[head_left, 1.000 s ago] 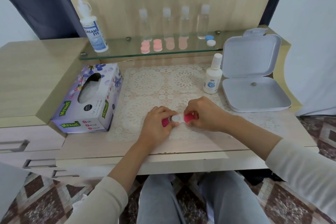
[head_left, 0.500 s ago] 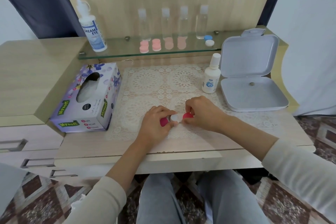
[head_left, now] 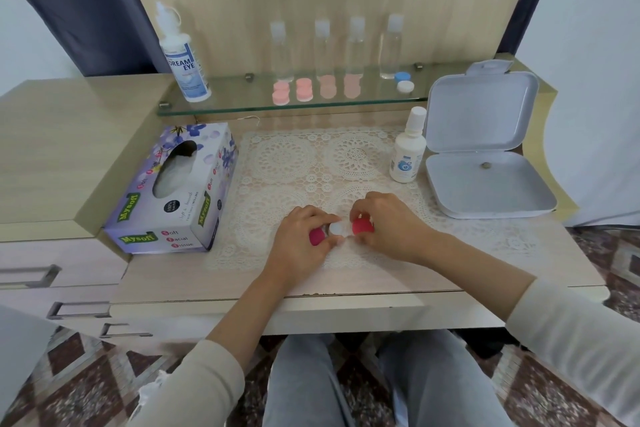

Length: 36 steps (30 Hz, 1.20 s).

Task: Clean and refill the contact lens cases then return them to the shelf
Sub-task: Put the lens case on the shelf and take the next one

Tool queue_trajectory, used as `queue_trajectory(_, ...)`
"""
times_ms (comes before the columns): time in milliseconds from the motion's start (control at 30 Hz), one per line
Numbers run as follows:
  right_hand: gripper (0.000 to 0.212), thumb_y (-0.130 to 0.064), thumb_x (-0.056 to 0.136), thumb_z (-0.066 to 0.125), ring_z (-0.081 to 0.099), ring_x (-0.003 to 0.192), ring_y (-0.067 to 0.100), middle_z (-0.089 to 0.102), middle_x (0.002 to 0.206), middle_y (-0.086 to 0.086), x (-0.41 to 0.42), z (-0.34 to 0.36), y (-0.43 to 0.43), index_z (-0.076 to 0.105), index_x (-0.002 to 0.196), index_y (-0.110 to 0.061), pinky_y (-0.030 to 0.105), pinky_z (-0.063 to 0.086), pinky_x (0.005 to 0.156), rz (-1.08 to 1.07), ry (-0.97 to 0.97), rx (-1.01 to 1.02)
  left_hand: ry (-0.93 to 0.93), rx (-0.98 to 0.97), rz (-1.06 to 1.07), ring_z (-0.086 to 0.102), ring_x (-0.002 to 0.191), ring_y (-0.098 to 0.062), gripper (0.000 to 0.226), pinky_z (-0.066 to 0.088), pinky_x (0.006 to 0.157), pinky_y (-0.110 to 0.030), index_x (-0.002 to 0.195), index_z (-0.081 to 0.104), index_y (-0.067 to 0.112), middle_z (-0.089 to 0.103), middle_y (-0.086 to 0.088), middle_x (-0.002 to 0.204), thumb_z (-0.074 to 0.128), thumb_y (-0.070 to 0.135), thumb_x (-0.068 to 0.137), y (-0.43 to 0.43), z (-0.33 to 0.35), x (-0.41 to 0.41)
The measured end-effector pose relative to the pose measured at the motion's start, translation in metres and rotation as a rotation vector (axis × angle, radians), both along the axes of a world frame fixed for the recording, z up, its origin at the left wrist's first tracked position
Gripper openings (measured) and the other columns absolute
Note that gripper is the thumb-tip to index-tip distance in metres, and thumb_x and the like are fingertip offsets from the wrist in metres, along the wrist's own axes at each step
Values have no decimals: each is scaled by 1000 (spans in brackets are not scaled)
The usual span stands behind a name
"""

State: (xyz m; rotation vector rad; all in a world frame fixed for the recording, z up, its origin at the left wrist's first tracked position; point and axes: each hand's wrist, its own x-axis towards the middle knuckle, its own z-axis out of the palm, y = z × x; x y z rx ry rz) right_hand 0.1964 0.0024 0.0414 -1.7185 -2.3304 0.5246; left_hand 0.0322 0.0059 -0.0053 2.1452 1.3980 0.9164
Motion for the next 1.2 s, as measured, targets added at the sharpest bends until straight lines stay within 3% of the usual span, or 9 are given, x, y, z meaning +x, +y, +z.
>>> queue_trajectory(67,27,-10,80,62,48,87,18,56,103,7,0,1,1,62,107,-10,22,34,70,-11,56,-3,-7,-1,5,52,87,-13,27,35,80,-15,100,71,16,57,10,88,75,21,74,0,0,0)
queue_trajectory(200,36,-35,79,68,44,83,17,51,95,5,0,-2,0,57,99,-6,25,35,69,-109,-4,10,-19,-9,14,53,87,-13,26,38,79,-21,99,71,17,59,9,87,76,22,73,0,-1,0)
queue_trajectory(333,13,-16,84,58,47,81,20,51,89,7,0,-1,1,62,91,-6,24,33,65,-49,9,54,-15,-17,16,52,88,-13,27,35,79,-16,99,71,16,55,14,86,76,20,73,-1,1,1)
queue_trajectory(567,24,-2,76,62,47,76,12,61,93,6,8,14,1,70,95,-14,21,39,68,59,101,98,-22,-26,24,52,88,-12,28,33,78,-12,100,71,16,57,11,88,75,19,73,-2,2,1)
queue_trajectory(733,26,-10,82,62,49,77,12,64,97,8,24,17,2,67,107,-11,22,42,74,-71,82,107,-19,-19,26,52,88,-11,28,33,78,-13,100,71,17,58,11,89,76,19,73,-2,1,1)
queue_trajectory(933,22,-18,81,64,52,75,13,67,97,8,32,5,-5,68,98,-6,15,39,59,-107,26,9,-29,-19,32,52,89,-10,29,33,79,-12,101,70,18,59,11,90,76,20,72,-1,0,1)
queue_trajectory(1100,43,-31,74,71,50,93,14,61,107,-1,29,-7,-4,63,114,-16,26,39,78,-134,49,57,-33,-14,31,53,88,-10,29,34,78,-13,100,71,18,59,11,89,77,20,72,-1,-1,0)
queue_trajectory(1200,43,-34,70,75,46,92,14,62,102,-6,20,-19,-7,65,110,-21,24,31,75,-125,139,109,-33,-12,30,53,88,-11,29,35,78,-14,100,71,18,58,12,89,77,20,72,-1,-1,0)
